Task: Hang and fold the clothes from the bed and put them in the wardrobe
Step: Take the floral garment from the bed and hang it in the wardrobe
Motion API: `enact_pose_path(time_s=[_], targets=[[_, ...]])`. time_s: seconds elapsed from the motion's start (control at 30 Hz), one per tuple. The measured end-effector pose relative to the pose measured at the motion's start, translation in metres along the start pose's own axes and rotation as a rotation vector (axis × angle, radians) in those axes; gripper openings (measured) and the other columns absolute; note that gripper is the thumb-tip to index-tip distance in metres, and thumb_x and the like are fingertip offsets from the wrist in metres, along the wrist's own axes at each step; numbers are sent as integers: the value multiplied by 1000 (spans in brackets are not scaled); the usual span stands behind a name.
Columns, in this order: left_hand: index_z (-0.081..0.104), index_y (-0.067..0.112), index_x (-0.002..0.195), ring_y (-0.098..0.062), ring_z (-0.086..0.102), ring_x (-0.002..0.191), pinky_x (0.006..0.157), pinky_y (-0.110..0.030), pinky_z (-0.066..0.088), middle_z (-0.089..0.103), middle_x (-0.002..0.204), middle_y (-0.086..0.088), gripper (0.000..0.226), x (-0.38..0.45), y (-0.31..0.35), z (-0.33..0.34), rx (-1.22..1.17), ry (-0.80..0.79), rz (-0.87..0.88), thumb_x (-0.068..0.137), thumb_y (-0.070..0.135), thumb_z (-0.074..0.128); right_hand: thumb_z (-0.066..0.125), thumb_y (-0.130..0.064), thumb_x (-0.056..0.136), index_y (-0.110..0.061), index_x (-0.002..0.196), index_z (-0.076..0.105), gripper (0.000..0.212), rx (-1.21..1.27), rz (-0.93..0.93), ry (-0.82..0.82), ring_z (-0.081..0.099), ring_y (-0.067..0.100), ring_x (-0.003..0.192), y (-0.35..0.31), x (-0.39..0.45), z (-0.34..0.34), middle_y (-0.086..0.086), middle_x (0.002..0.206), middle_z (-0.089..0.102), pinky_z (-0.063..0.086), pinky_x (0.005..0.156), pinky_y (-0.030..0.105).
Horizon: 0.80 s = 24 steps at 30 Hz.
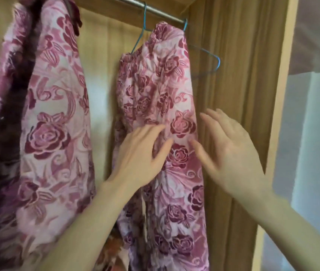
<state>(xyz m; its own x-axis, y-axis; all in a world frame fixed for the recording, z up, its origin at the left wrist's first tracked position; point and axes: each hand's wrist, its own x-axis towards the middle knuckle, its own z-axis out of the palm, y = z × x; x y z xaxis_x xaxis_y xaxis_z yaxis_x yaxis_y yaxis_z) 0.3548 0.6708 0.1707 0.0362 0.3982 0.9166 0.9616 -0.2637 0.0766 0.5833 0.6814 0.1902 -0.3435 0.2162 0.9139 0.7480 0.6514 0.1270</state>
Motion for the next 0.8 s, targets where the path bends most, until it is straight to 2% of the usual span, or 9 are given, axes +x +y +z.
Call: enact_pose_path(time_s=[0.17,0.3,0.4,0.53,0.6,0.67,0.8], targets=[[59,21,146,-17,54,134,113,-33,40,60,145,4,53,-68,33,8,-101,-34,22,106,52,43,51,-50,106,-10,154,47,62,-53,136,-29,33,23,155,-5,-84,-13,7,160,46,29,125,49],[62,14,143,-23,57,132,114,-32,38,61,143,-1,52,-110,62,23,-191,-38,79,107,47,44,54,-50,104,-13,154,47,62,-93,242,-66,29,18,156,-2,-146,-32,3,162,45,26,127,46],[61,12,142,-22,55,136,119,-28,34,60,144,-2,51,-134,89,42,-281,-82,149,109,46,44,55,-53,104,-15,156,46,65,-168,323,-129,26,14,158,2,-187,-50,0,164,41,19,130,40],[63,10,142,-20,47,147,122,-47,37,57,151,-4,50,-163,131,77,-372,-199,236,107,42,50,48,-61,104,-21,158,43,67,-289,463,-206,22,11,158,13,-232,-74,-6,166,35,12,131,35],[64,9,142,-21,46,148,122,-50,38,57,153,-5,48,-175,152,96,-425,-232,281,106,39,53,47,-60,104,-21,158,42,67,-328,508,-219,24,12,158,22,-251,-84,-5,165,37,12,131,35],[64,9,142,-19,45,149,124,-46,36,56,153,-4,48,-183,173,116,-481,-260,300,106,39,53,46,-60,104,-20,159,42,68,-362,550,-239,25,13,158,34,-268,-94,-3,165,39,15,131,37],[64,11,142,-19,48,147,121,-44,41,58,152,-3,50,-189,218,155,-596,-322,327,109,44,47,47,-57,103,-17,154,49,65,-457,628,-264,32,19,156,61,-299,-113,2,161,46,30,125,52]])
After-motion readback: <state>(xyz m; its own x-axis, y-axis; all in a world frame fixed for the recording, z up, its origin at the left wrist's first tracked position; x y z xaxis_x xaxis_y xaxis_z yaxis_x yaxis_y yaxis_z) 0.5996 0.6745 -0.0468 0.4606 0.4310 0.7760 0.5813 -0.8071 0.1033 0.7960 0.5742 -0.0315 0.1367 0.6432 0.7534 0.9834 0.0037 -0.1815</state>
